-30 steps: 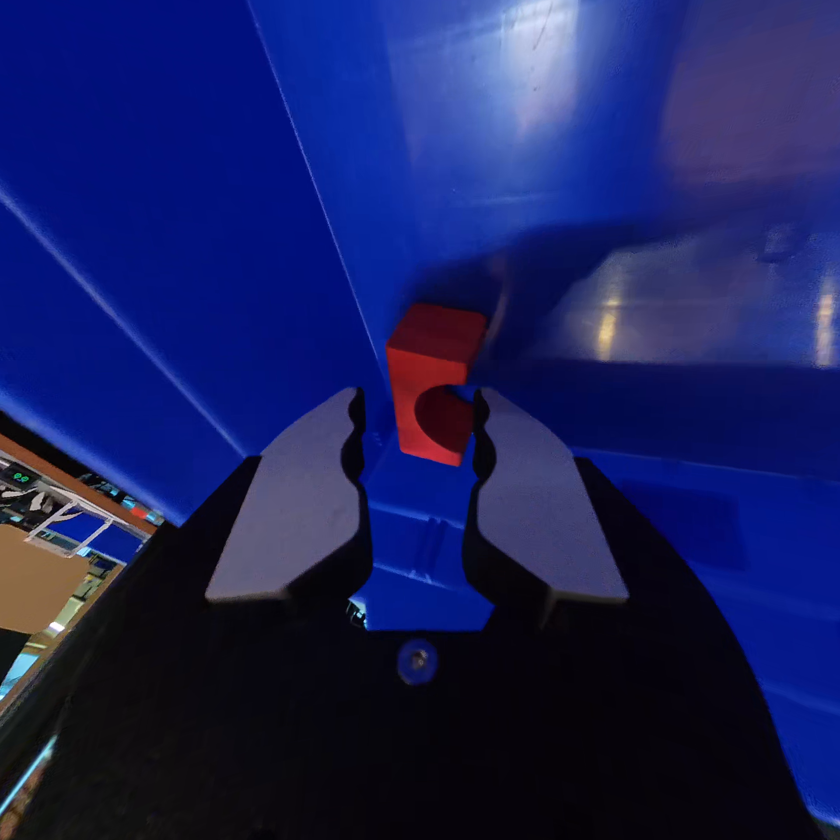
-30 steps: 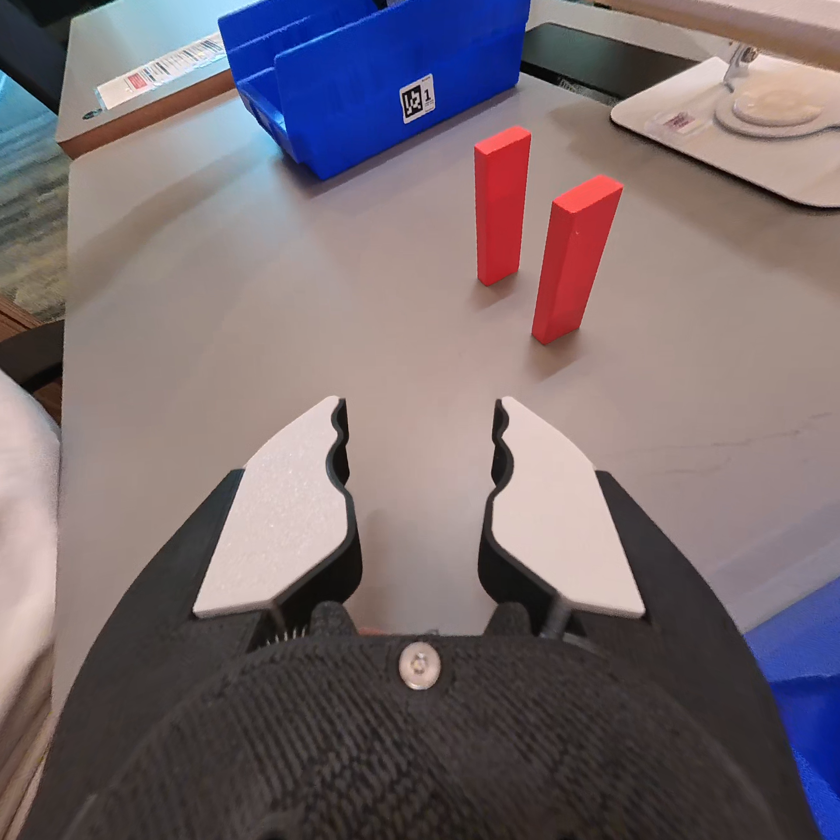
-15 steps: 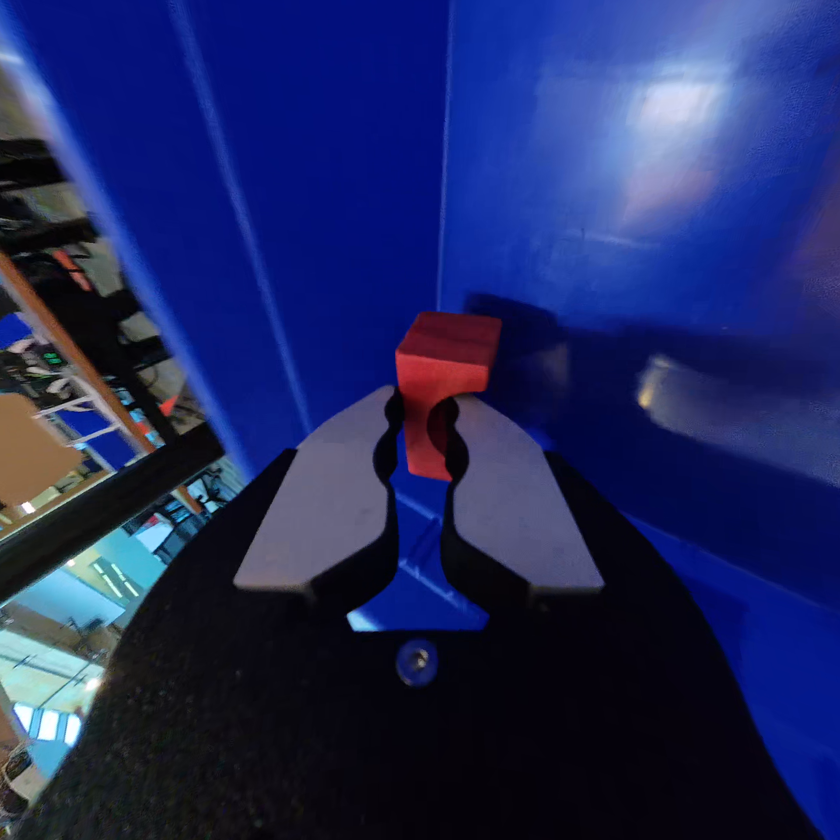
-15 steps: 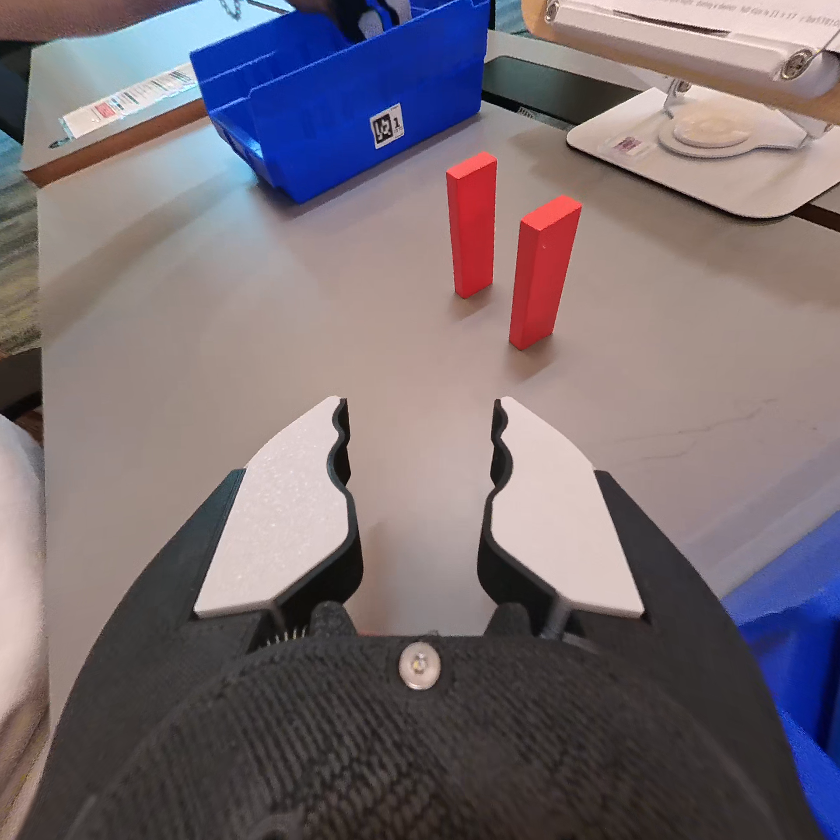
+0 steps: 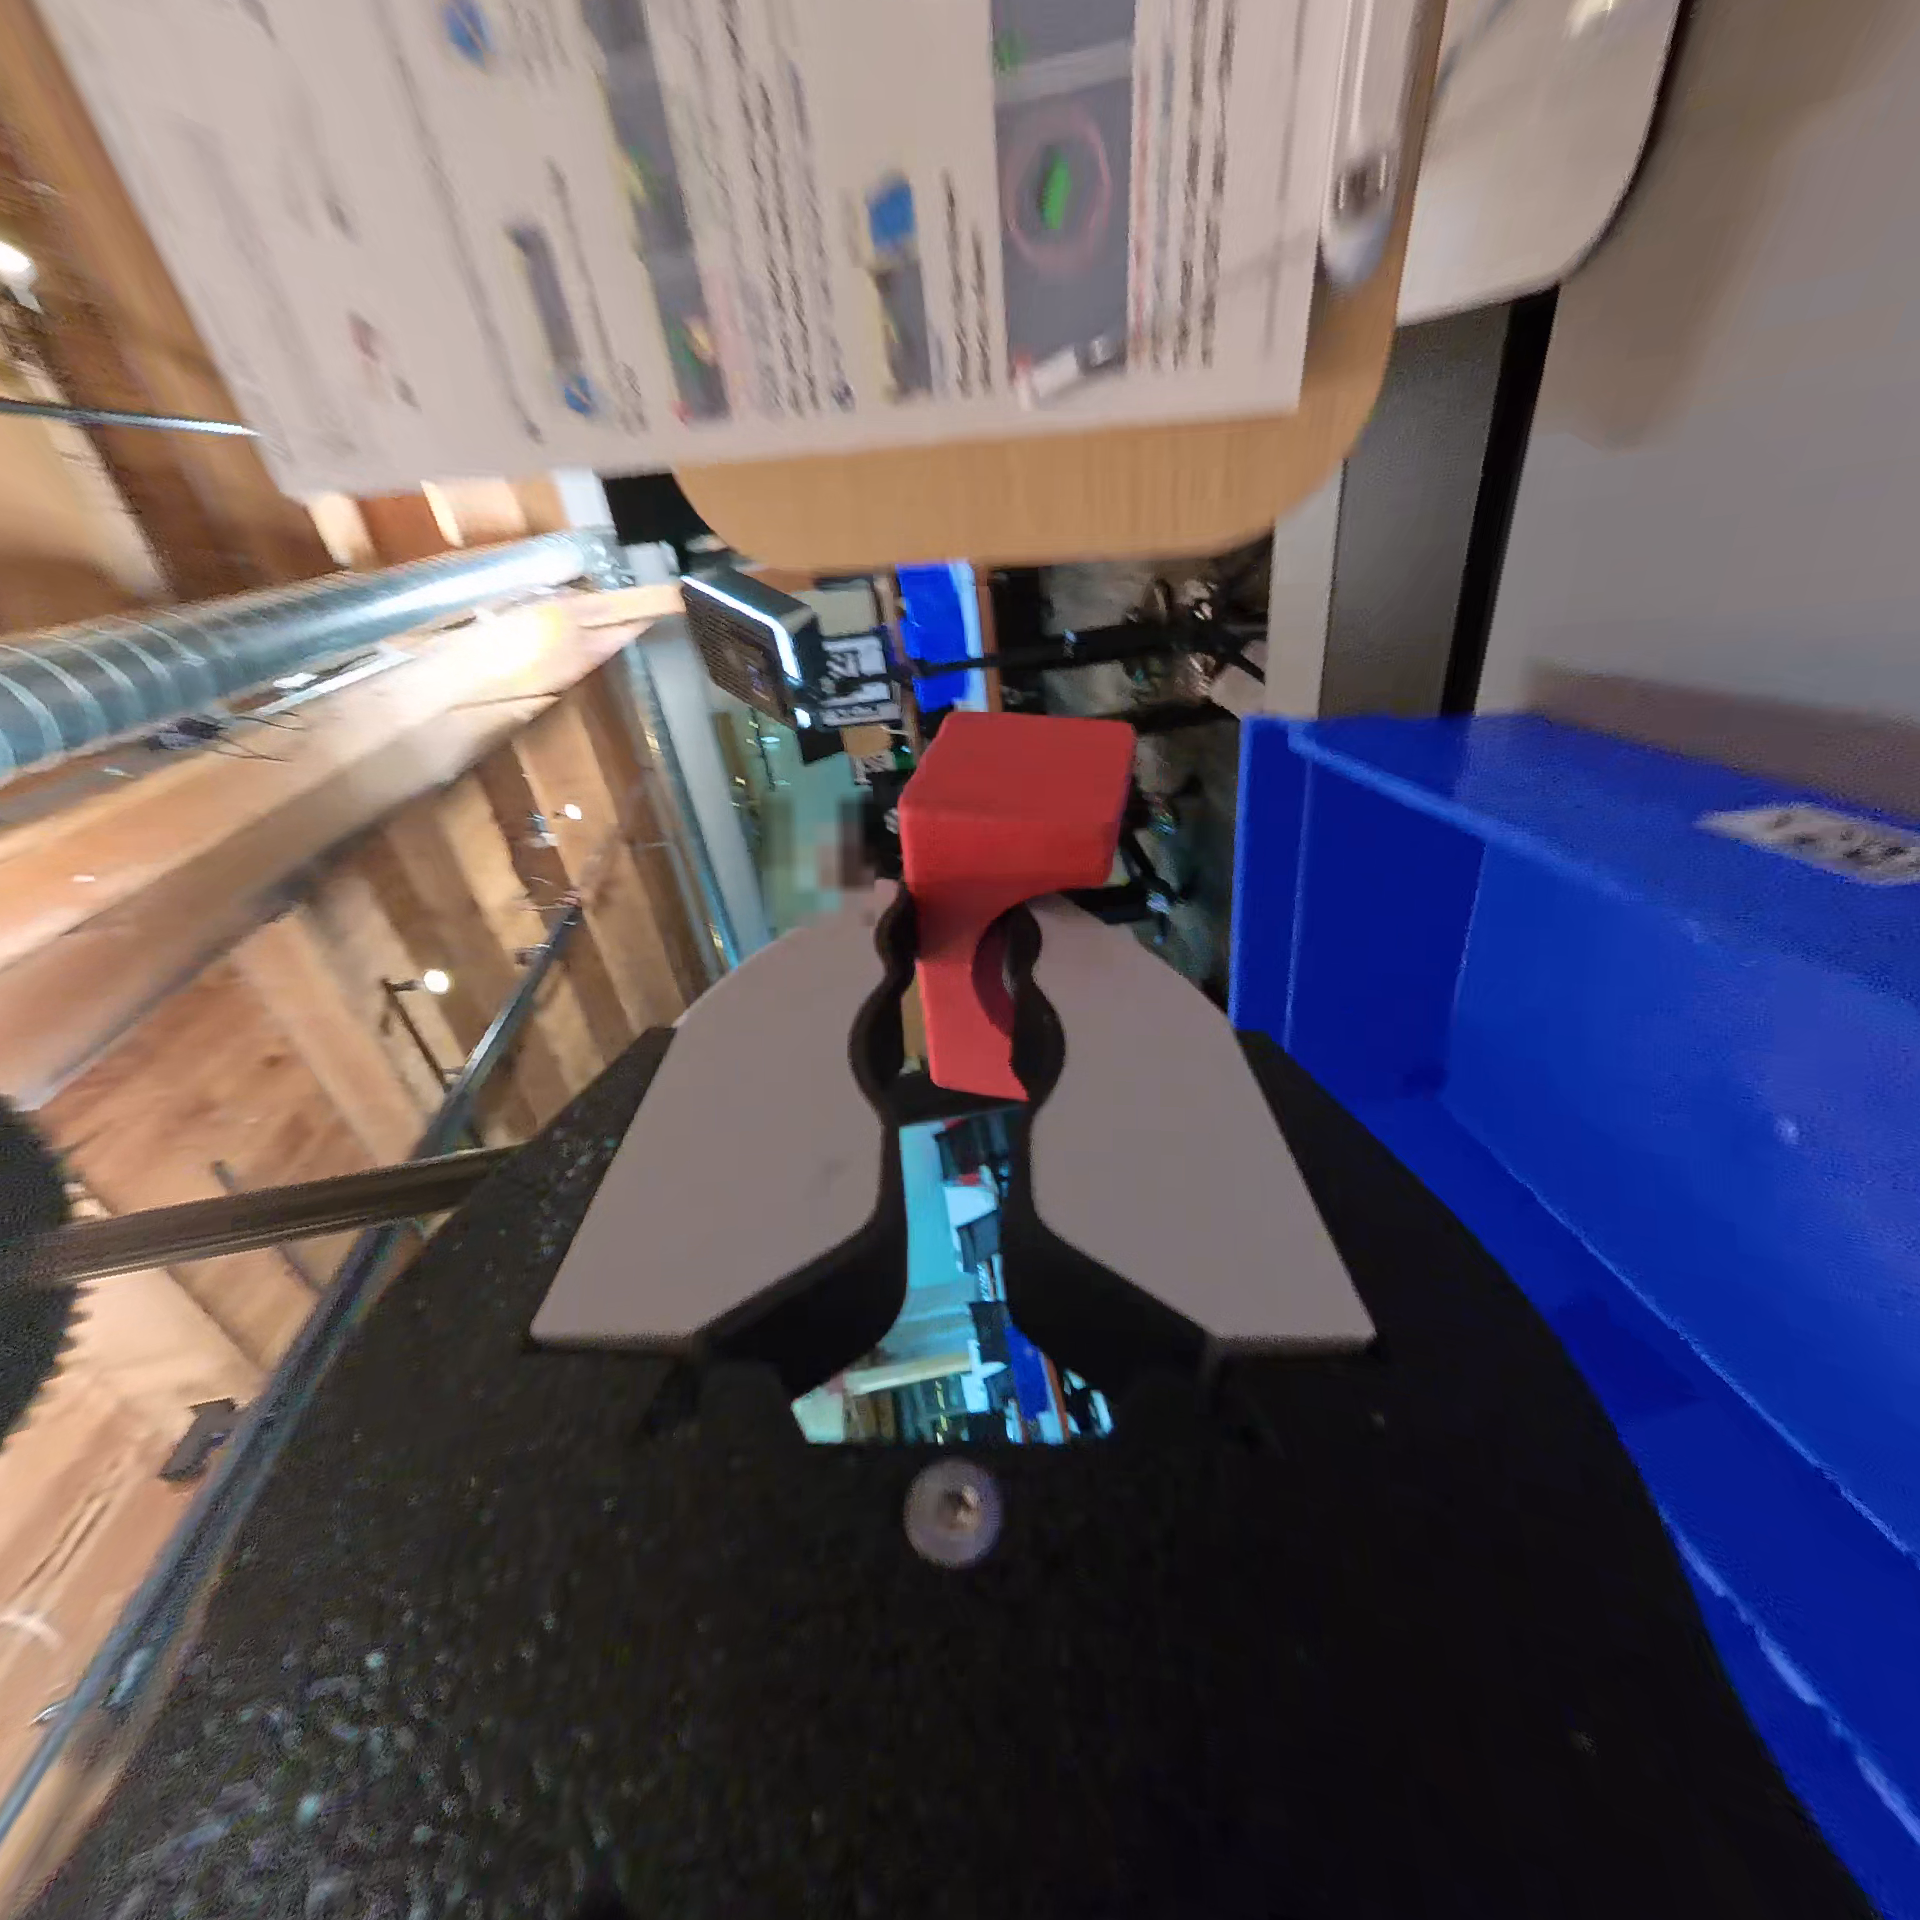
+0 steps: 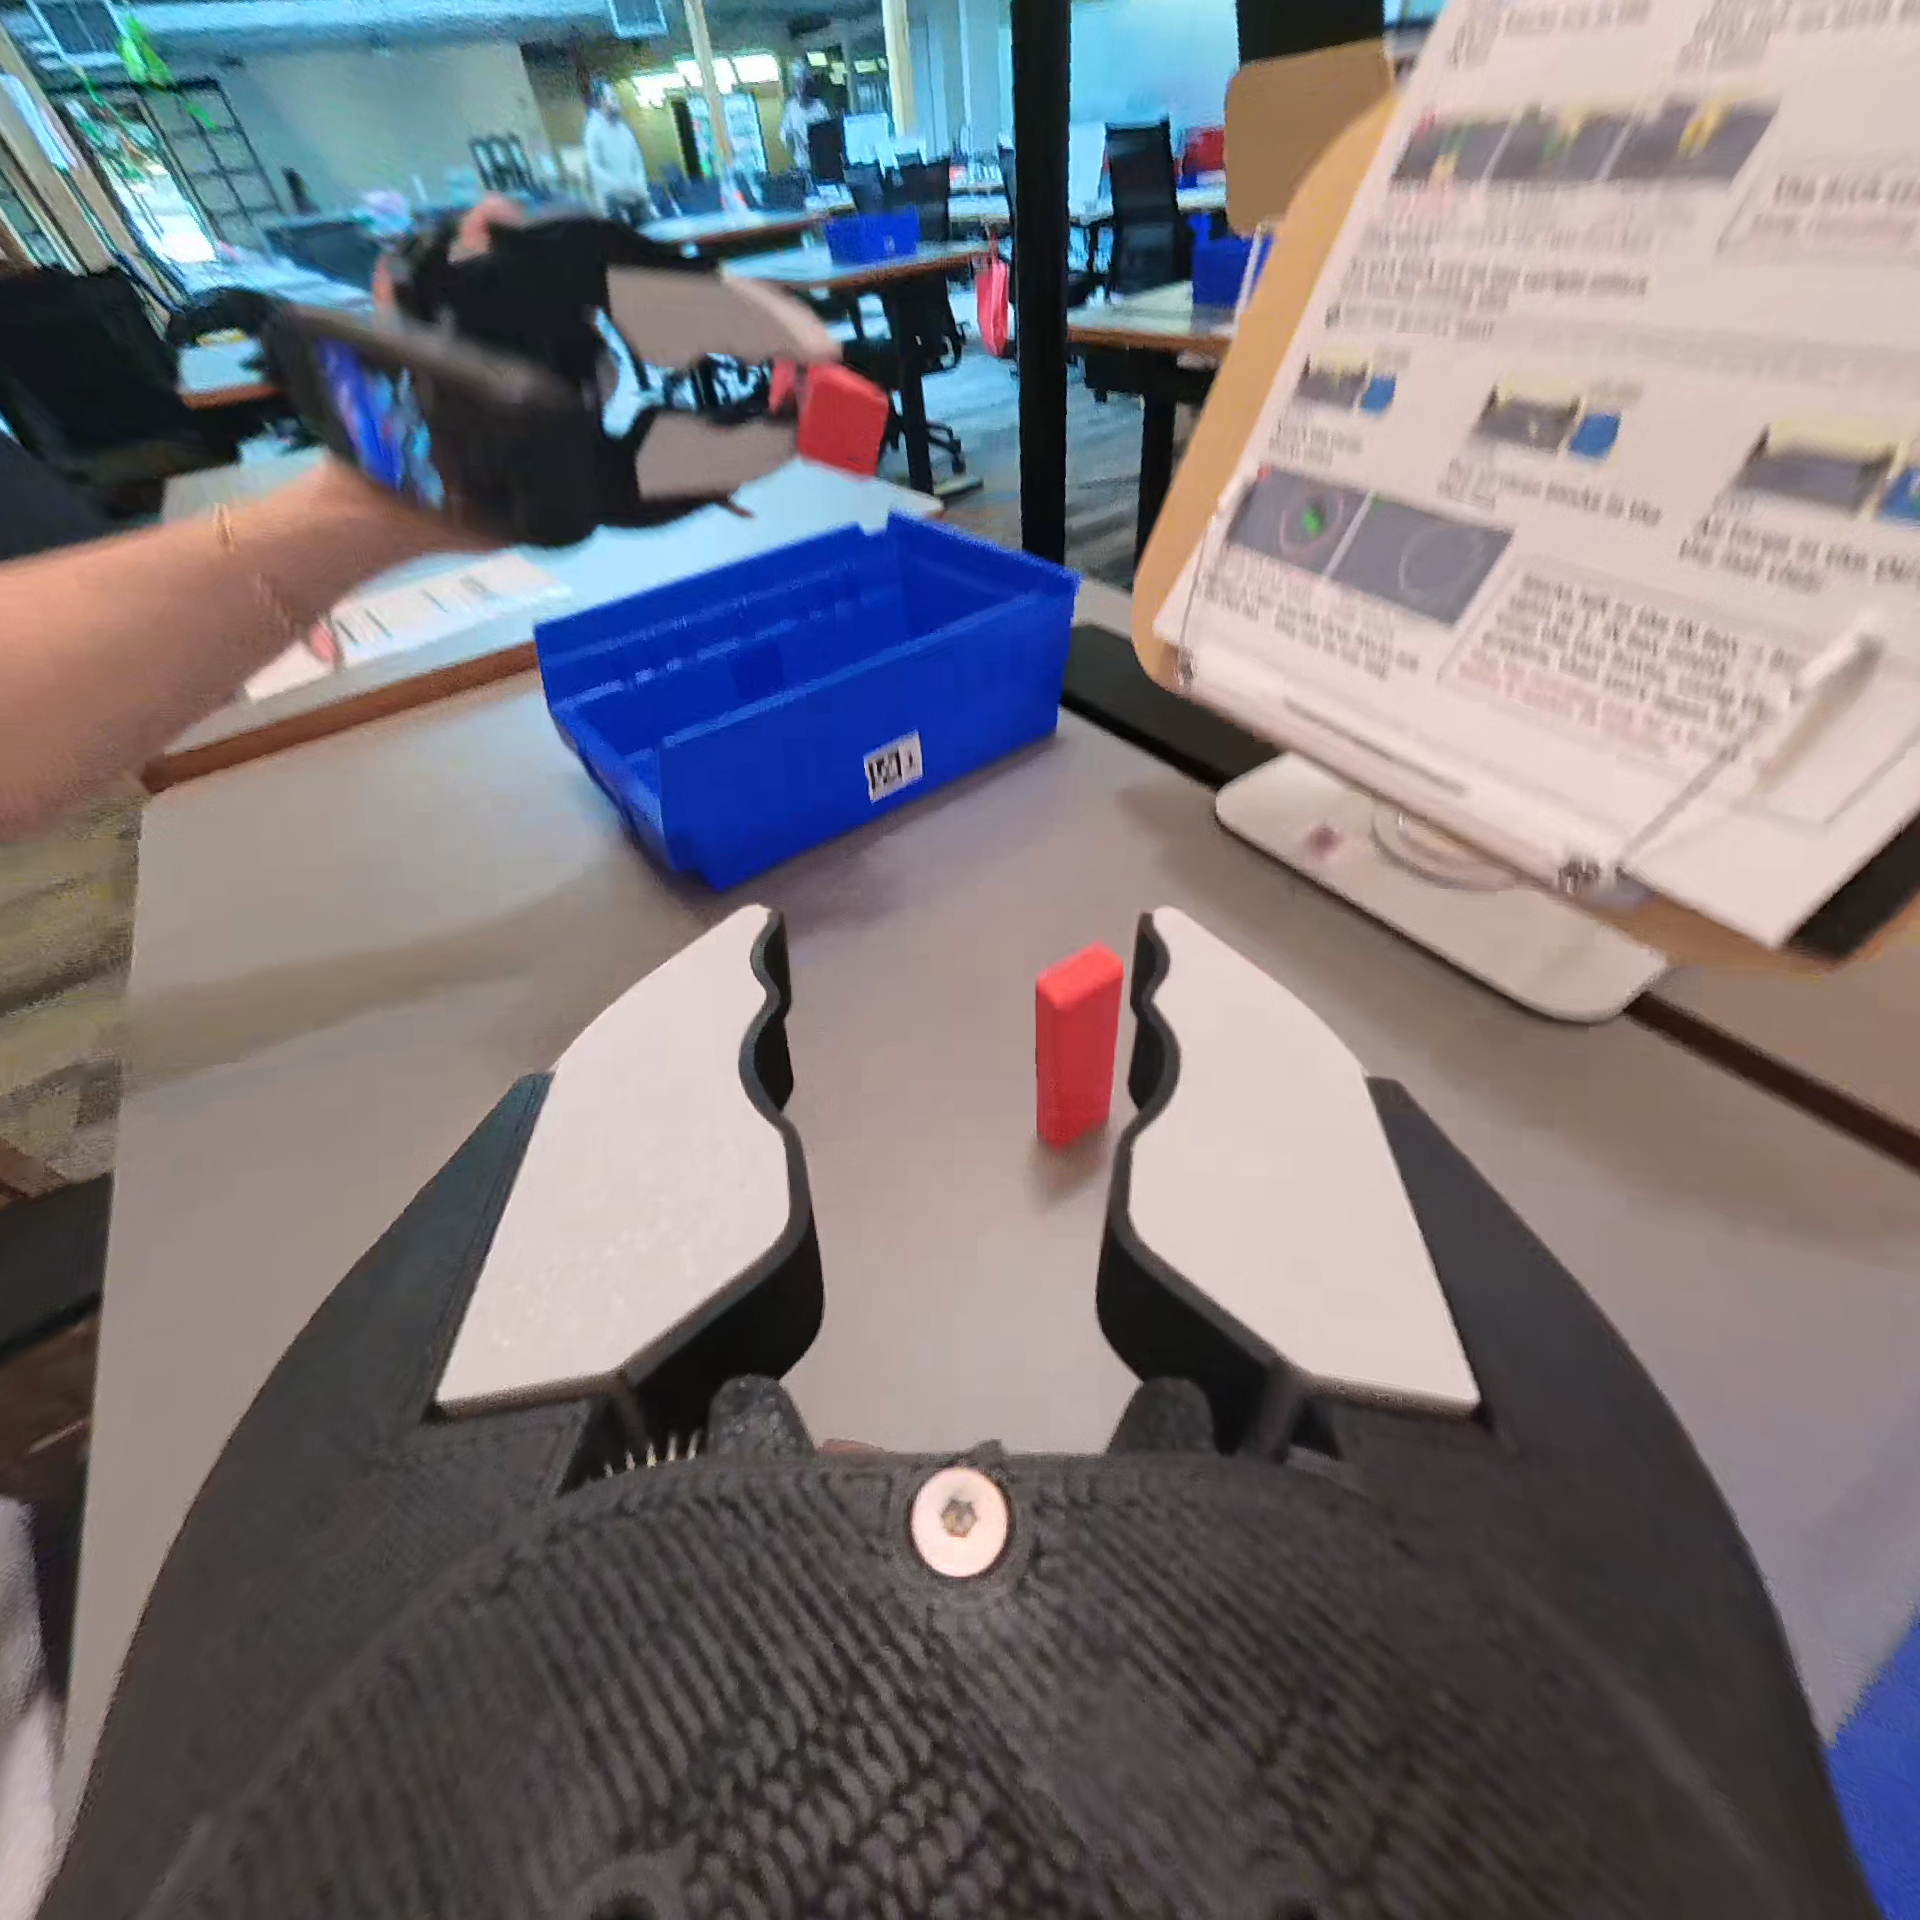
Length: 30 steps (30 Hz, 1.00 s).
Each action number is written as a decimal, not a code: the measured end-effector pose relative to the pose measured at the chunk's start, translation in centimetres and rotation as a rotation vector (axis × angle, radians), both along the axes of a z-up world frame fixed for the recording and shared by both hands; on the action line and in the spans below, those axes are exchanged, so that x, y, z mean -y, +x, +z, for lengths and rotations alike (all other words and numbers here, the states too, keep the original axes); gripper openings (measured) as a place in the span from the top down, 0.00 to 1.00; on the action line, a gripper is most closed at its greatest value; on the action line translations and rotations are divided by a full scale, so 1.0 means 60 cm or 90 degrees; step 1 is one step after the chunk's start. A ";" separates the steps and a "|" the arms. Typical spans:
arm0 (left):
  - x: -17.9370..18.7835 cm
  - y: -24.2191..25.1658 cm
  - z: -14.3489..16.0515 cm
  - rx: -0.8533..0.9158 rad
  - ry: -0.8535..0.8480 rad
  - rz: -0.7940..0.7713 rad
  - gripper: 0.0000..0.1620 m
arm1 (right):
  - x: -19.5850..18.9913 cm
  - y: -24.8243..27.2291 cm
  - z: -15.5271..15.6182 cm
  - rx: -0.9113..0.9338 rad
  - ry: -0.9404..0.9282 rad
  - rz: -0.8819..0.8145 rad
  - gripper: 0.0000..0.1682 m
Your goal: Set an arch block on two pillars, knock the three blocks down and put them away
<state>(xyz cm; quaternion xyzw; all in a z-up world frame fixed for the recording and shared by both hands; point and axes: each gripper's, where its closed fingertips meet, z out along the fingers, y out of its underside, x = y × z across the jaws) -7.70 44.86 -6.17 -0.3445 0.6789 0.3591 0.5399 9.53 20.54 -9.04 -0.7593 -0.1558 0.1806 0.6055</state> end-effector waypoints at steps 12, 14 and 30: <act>0.241 0.115 0.048 0.071 0.258 -0.072 0.90 | -0.111 -0.122 0.067 0.092 0.054 0.108 0.57; 0.262 0.124 0.051 0.082 0.274 -0.083 0.90 | -0.103 -0.136 0.071 0.087 0.063 0.135 0.58; 0.300 0.145 0.047 0.119 0.268 -0.117 0.90 | -0.092 -0.147 0.071 0.098 0.060 0.168 0.79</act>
